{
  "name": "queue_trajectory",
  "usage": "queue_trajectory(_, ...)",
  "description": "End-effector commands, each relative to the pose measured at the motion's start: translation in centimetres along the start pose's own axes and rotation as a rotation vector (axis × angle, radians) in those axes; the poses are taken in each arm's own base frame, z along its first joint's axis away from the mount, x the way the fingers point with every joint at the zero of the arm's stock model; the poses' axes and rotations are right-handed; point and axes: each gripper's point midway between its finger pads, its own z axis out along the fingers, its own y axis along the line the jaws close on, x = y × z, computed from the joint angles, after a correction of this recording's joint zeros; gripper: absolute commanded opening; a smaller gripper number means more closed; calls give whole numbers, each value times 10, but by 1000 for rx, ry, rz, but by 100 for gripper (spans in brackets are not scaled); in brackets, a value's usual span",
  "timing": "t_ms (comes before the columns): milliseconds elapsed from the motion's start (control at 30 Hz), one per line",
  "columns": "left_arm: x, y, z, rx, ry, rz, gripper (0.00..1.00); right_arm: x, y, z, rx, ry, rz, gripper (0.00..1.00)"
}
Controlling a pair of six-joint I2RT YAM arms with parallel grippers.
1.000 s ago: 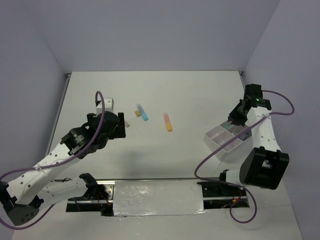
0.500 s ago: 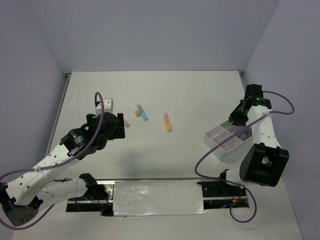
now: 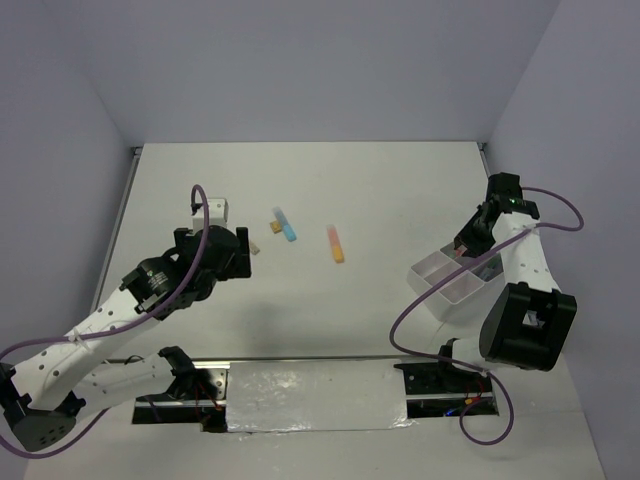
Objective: Sort the stationery into containers
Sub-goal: Place the stationery in the storage box, then pick up the stationery from the center of the board.
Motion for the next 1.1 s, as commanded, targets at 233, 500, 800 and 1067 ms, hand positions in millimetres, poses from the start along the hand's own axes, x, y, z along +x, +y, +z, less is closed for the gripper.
queue_trajectory(233, -3, 2, 1, -16, -19, 4, 99, -11, 5, -6, -34, -40, -5, 46)
queue_trajectory(500, 0, 5, 6, -56, -4, -3, 99, -44, 67, -94, -290, -206, -92, 65)
queue_trajectory(800, 4, 14, 22, -138, 53, -42, 99, 7, 154, -171, -591, -317, -394, 86)
queue_trajectory(1067, 0, 13, 30, -205, 75, -95, 100, 97, 201, -151, -609, -307, -689, 100)
